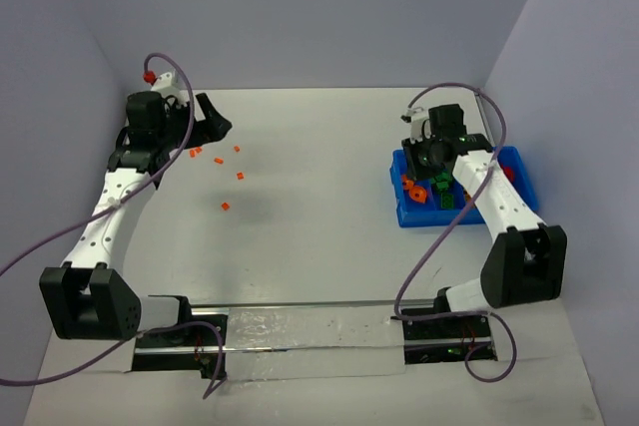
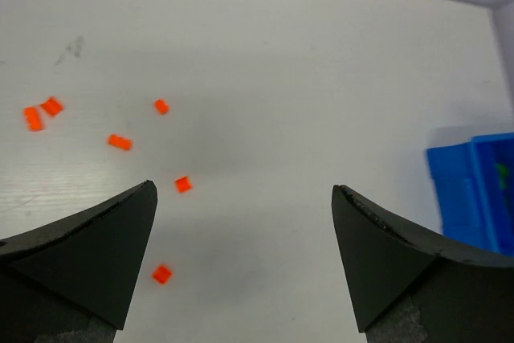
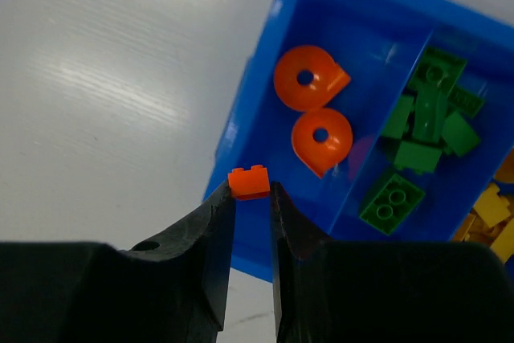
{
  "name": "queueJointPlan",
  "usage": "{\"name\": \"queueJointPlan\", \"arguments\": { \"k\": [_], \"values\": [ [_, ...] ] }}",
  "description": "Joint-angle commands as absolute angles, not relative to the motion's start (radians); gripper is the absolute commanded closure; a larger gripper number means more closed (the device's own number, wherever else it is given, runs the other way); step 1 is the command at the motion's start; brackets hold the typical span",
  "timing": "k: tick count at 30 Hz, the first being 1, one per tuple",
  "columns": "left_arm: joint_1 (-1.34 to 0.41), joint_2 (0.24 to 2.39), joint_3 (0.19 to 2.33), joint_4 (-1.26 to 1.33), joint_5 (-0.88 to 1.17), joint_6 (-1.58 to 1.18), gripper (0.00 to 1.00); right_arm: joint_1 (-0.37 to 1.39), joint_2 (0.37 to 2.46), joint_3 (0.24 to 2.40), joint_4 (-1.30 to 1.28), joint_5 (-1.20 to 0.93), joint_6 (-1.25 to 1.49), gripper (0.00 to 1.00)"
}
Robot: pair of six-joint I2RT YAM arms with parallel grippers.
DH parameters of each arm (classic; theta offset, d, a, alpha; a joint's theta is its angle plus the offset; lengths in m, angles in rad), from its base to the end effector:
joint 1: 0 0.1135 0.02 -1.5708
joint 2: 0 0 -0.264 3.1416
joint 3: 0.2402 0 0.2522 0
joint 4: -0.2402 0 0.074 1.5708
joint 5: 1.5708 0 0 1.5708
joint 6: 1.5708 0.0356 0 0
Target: Sort the legos into containers by color
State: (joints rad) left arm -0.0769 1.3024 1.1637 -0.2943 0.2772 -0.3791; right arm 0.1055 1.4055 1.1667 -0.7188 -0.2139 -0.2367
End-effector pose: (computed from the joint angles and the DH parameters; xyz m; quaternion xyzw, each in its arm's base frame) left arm 0.2975 -0.0327 0.3482 -0.0520 0.8361 -0.2340 0.4934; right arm 0.2890 0.0382 0.2853 -0.1931 0.9286 0.0819 0.3061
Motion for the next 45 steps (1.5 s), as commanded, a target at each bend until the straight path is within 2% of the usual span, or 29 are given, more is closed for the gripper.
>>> {"name": "queueJointPlan", "arguments": {
  "k": [1,6,9,11,14,15,17,20,23,27,29,32,45],
  "values": [
    [-0.078,1.337,1.166,-0.422,0.136,-0.182,0.01,0.102,1.496,1.173,-0.821,-0.108,-0.292,1.0],
    [-0.078,1.34,1.146,-0.516,0.205,-0.009,0.01,0.1,1.592,1.203,-0.817,-0.062,-0.281,1.0],
    [-0.085,1.344,1.129,-0.542,0.193,0.06,0.02,0.099,1.62,1.223,-0.826,-0.064,-0.272,0.91],
    [-0.091,1.372,1.119,-0.583,0.172,0.105,0.1,0.1,1.648,1.244,-0.841,-0.067,-0.267,0.77],
    [-0.098,1.399,1.095,-0.607,0.163,0.151,0.18,0.1,1.663,1.261,-0.848,-0.069,-0.264,0.6],
    [-0.098,1.399,1.088,-0.613,0.163,0.152,0.18,0.1,1.663,1.261,-0.848,-0.071,-0.264,0.6],
    [-0.106,1.416,1.07,-0.631,0.164,0.195,0.24,0.1,1.667,1.276,-0.858,-0.071,-0.262,0.46],
    [-0.115,1.431,1.051,-0.638,0.158,0.217,0.32,0.1,1.663,1.287,-0.868,-0.075,-0.262,0.4],
    [-0.13,1.44,1.036,-0.632,0.147,0.233,0.36,0.1,1.657,1.3,-0.881,-0.084,-0.259,0.39],
    [-0.16,1.465,1.018,-0.611,0.151,0.27,0.41,0.101,1.646,1.341,-0.911,-0.106,-0.25,0.33],
    [-0.173,1.487,1.009,-0.591,0.147,0.285,0.43,0.101,1.638,1.358,-0.918,-0.118,-0.247,0.26],
    [-0.193,1.522,1.001,-0.548,0.146,0.315,0.45,0.103,1.625,1.376,-0.926,-0.134,-0.243,0.23],
    [-0.204,1.673,1.016,-0.469,0.162,0.405,0.47,0.103,1.602,1.367,-0.928,-0.169,-0.236,0.21]
  ]
}}
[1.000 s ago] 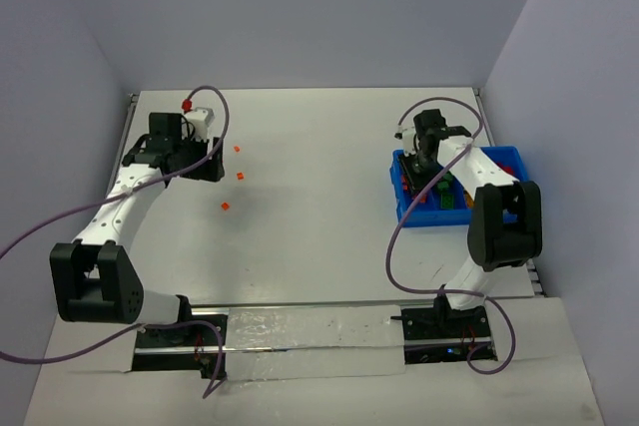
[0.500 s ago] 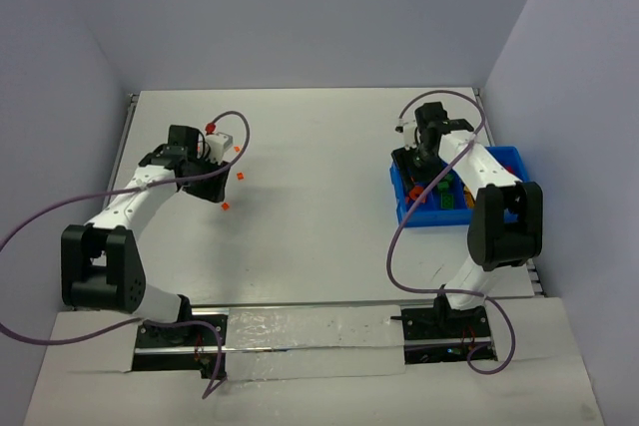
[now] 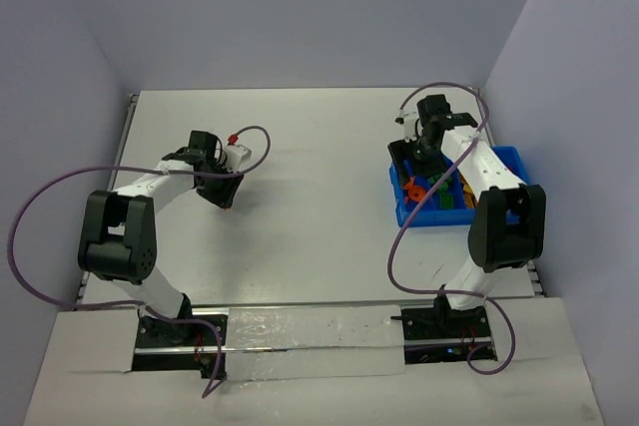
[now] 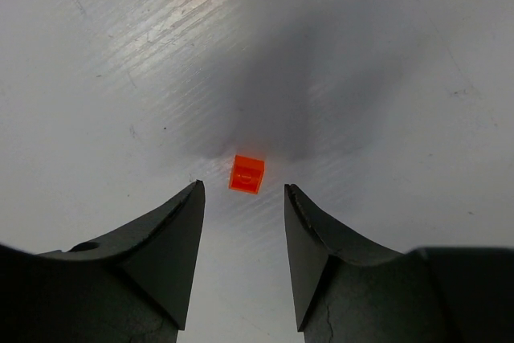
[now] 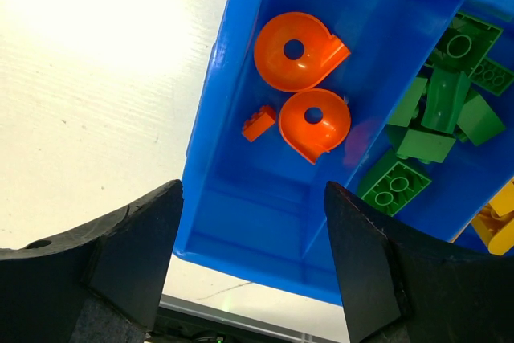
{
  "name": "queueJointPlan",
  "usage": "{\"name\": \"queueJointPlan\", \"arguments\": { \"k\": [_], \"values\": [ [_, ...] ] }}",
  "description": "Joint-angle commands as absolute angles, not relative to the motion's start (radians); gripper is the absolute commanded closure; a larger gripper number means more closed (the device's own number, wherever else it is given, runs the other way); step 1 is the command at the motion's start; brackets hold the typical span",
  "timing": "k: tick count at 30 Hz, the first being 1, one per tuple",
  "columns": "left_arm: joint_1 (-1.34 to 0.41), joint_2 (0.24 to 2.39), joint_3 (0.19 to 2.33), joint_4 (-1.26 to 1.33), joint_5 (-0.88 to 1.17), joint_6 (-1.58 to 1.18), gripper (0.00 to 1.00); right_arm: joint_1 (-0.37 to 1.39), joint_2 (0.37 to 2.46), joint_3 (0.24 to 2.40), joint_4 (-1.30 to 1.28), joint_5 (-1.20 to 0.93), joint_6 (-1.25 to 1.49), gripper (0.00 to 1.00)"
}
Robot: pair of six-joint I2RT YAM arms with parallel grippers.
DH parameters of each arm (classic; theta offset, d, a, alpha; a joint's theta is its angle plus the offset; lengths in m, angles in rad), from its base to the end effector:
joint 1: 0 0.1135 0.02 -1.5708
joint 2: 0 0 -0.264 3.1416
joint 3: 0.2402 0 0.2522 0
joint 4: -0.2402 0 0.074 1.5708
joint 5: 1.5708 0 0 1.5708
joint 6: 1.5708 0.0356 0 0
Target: Sort the legos into containers by color
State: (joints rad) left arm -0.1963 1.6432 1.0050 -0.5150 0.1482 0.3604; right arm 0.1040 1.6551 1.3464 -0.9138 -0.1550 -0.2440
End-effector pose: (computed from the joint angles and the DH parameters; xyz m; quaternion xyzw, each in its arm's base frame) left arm 0.3088 -0.0668 0.1792 0.2828 0.9338 -0.0552 0.2120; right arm 0.3287 0.0398 0.2567 -0.1832 0.9648 0.0640 0.1777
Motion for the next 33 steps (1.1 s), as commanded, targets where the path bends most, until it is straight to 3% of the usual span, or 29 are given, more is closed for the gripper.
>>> {"name": "queueJointPlan", "arguments": {
  "k": [1,5,10,17,19,20,22,24,29,32,33],
  "values": [
    [-0.204,1.686,1.014,-0.464,0.163,0.408,0.47,0.103,1.601,1.368,-0.928,-0.169,-0.235,0.21],
    [-0.206,1.714,1.008,-0.448,0.158,0.416,0.48,0.103,1.603,1.379,-0.935,-0.173,-0.235,0.21],
    [-0.206,1.746,1.017,-0.443,0.163,0.425,0.57,0.103,1.599,1.399,-0.946,-0.193,-0.231,0.21],
    [-0.207,1.724,1.027,-0.485,0.182,0.428,0.76,0.103,1.56,1.453,-0.949,-0.256,-0.23,0.21],
    [-0.207,1.708,1.044,-0.514,0.196,0.42,0.79,0.105,1.547,1.474,-0.936,-0.279,-0.225,0.18],
    [-0.209,1.695,1.066,-0.541,0.215,0.409,0.84,0.109,1.539,1.491,-0.924,-0.296,-0.215,0.11],
    [-0.209,1.667,1.128,-0.608,0.273,0.376,0.96,0.121,1.533,1.532,-0.907,-0.316,-0.193,0.08],
    [-0.209,1.647,1.191,-0.655,0.346,0.332,1.0,0.136,1.531,1.561,-0.879,-0.37,-0.168,0.08],
    [-0.214,1.554,1.385,-0.617,0.597,-0.093,1.0,0.242,1.462,1.525,-0.667,-0.482,0.011,0.08],
    [-0.245,1.466,1.374,-0.452,0.434,-0.508,1.0,0.344,1.441,1.503,-0.534,-0.453,0.116,0.08],
    [-0.247,1.446,1.373,-0.446,0.383,-0.523,1.0,0.348,1.44,1.5,-0.529,-0.451,0.12,0.08]
  ]
}}
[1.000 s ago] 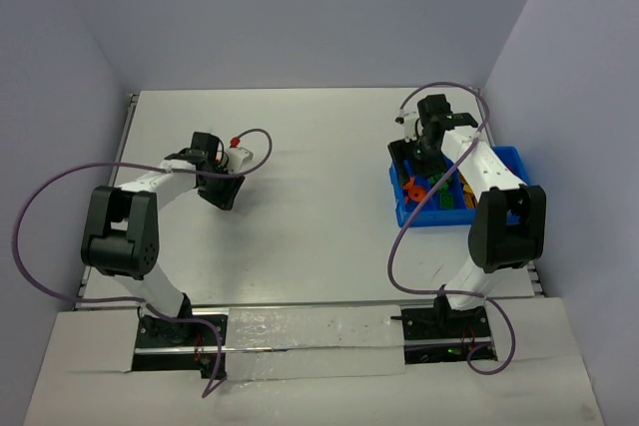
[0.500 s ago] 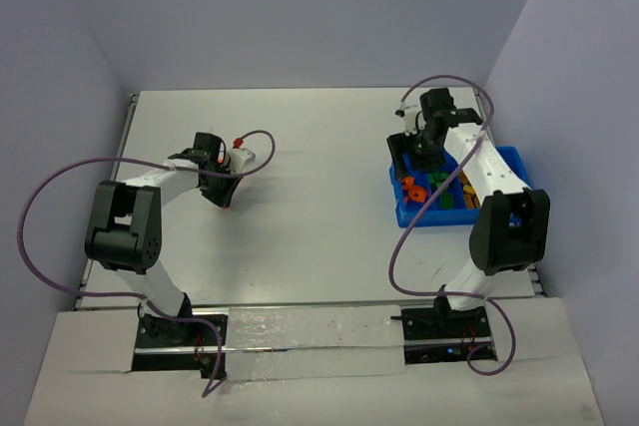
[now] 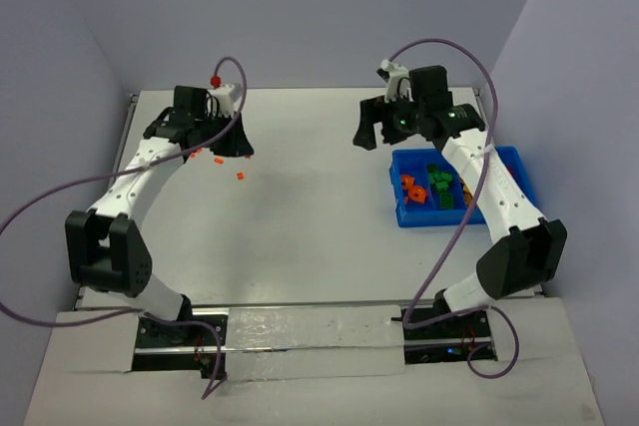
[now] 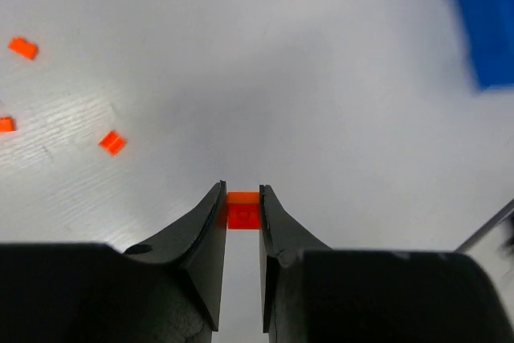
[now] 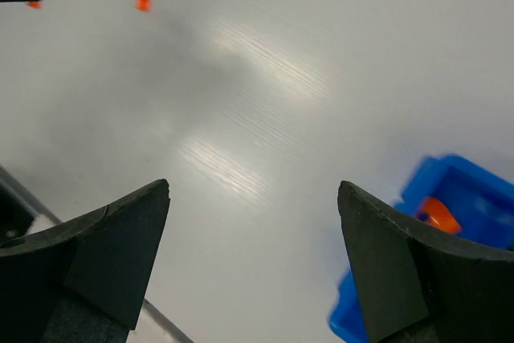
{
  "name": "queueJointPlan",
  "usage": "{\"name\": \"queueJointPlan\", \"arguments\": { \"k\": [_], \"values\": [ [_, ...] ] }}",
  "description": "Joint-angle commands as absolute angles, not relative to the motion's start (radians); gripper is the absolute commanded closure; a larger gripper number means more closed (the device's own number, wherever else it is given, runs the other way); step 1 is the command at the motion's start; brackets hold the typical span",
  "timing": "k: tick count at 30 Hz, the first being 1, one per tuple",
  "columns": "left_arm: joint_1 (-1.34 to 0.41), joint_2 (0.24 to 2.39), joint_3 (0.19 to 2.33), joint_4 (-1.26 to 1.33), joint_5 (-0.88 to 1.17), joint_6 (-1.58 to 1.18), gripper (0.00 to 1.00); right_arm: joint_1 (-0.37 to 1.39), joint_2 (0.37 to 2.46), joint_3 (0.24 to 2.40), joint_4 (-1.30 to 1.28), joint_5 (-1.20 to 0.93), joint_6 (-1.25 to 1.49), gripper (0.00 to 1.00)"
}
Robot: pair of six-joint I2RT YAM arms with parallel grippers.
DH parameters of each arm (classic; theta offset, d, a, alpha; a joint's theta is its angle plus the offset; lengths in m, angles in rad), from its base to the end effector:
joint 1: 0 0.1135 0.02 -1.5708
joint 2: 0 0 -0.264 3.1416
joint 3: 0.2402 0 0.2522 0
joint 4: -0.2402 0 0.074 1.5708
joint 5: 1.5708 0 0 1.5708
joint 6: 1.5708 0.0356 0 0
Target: Sort the legos into containers by color
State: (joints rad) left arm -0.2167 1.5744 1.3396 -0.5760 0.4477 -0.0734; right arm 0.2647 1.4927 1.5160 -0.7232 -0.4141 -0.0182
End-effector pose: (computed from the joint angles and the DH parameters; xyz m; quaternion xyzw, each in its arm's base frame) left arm 0.3348 -0.0895 0.3020 0.1470 0.8973 -0.2563 0.3281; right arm 0.3094 0.0987 0.3737 -0.2109 0.8662 0.2357 0.3868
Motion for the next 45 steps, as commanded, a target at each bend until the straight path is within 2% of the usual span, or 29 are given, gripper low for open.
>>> {"name": "queueJointPlan", "arguments": {
  "k": [1,5,10,17,29,34,41,44,45],
  "values": [
    [-0.263,1.413,1.358,-0.398,0.344,-0.615,1.0,0.387,1.446,1.507,-0.493,-0.443,0.156,0.09],
    [-0.326,1.379,1.325,-0.336,0.273,-0.8,1.0,0.465,1.482,1.525,-0.407,-0.423,0.263,0.14],
    [-0.361,1.415,1.312,-0.347,0.339,-0.999,1.0,0.571,1.591,1.629,-0.439,-0.369,0.264,0.19],
    [-0.368,1.415,1.249,-0.299,0.404,-1.169,1.0,0.653,1.631,1.627,-0.409,-0.337,0.288,0.23],
    [-0.394,1.411,1.212,-0.25,0.457,-1.248,1.0,0.66,1.687,1.644,-0.413,-0.319,0.31,0.36],
    [-0.411,1.411,1.195,-0.226,0.496,-1.274,1.0,0.66,1.688,1.64,-0.401,-0.299,0.313,0.48],
    [-0.419,1.406,1.163,-0.213,0.492,-1.273,1.0,0.658,1.648,1.592,-0.347,-0.269,0.319,0.71],
    [-0.42,1.405,1.155,-0.214,0.477,-1.255,0.97,0.658,1.637,1.578,-0.334,-0.27,0.315,0.82],
    [-0.42,1.405,1.154,-0.217,0.472,-1.237,0.93,0.658,1.631,1.571,-0.327,-0.271,0.313,0.87]
  ]
}}
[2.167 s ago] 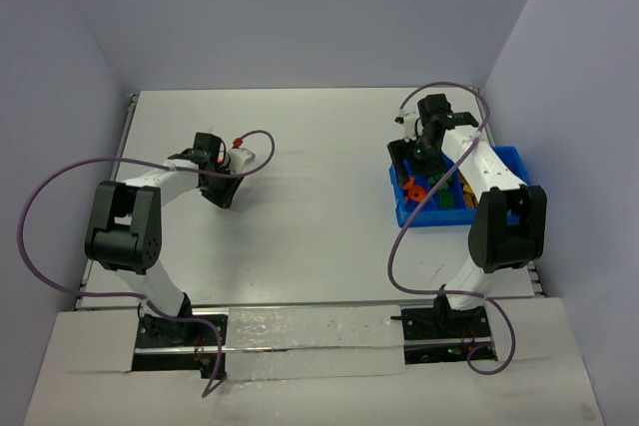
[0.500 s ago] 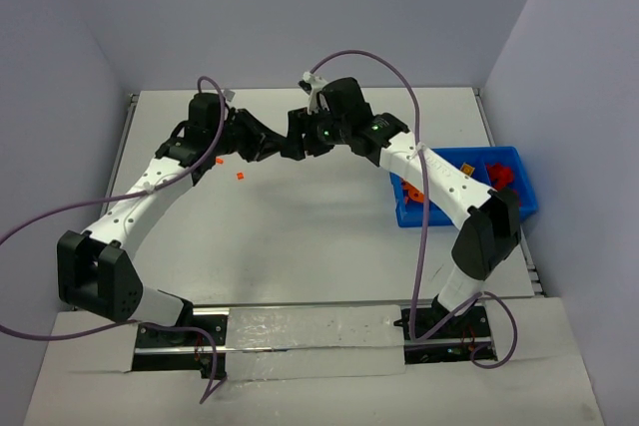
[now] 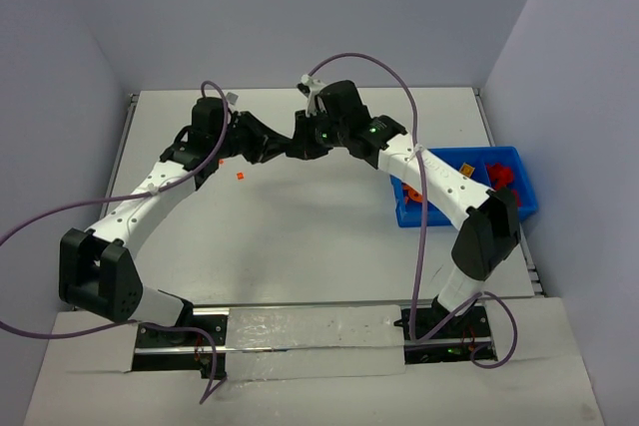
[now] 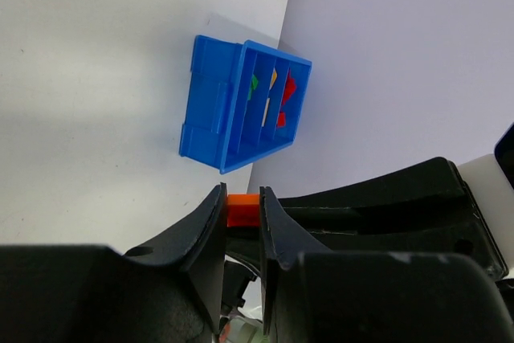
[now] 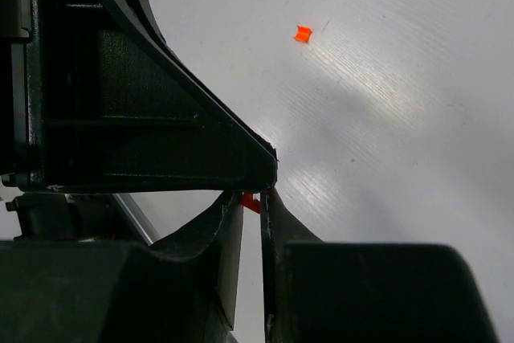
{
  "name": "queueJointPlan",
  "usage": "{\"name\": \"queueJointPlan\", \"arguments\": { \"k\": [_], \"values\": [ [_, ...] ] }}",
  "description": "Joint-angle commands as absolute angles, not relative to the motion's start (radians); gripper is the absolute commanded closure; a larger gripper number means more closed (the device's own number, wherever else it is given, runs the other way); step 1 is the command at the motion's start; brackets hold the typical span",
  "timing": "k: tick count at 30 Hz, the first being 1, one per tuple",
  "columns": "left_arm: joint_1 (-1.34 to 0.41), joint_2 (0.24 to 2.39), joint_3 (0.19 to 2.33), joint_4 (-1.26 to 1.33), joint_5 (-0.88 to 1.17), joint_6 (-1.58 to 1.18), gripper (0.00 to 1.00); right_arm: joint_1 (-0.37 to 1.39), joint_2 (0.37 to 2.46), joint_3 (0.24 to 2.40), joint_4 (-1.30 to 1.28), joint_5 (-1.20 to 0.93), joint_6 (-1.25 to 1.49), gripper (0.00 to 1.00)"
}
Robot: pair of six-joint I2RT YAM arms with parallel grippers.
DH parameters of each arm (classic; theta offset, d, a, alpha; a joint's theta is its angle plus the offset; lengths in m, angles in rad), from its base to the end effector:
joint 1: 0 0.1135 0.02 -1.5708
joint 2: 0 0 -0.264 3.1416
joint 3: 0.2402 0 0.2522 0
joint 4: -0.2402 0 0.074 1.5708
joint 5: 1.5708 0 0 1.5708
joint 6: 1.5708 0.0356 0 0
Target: Sort the legos into containers by color
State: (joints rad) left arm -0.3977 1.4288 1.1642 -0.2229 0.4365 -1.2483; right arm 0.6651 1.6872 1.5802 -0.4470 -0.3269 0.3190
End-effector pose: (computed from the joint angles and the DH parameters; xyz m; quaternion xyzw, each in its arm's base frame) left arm 0.2972 -0.1412 0.3189 -0.2435 0.8081 -0.4952 0.2062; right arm 0.3016 0.2511 0.3525 -0.2264 0.8354 0.3522 0.3562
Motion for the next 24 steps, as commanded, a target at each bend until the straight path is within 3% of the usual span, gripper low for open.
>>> {"name": "queueJointPlan", "arguments": {
  "k": [1,4,6,15,24],
  "values": [
    [-0.42,1.403,1.154,-0.218,0.463,-1.214,0.87,0.66,1.624,1.56,-0.321,-0.276,0.309,0.92],
    [-0.419,1.399,1.163,-0.235,0.434,-1.146,0.49,0.658,1.605,1.536,-0.316,-0.292,0.292,1.0],
    [-0.407,1.393,1.171,-0.238,0.414,-1.068,0.03,0.654,1.584,1.513,-0.323,-0.299,0.266,1.0],
    [-0.284,1.389,1.291,-0.321,0.233,-0.614,0.01,0.523,1.375,1.266,-0.444,-0.316,0.126,1.0],
    [-0.284,1.366,1.252,-0.308,0.09,-0.443,0.01,0.112,1.3,1.128,-0.691,-0.403,-0.013,1.0]
  ]
}}
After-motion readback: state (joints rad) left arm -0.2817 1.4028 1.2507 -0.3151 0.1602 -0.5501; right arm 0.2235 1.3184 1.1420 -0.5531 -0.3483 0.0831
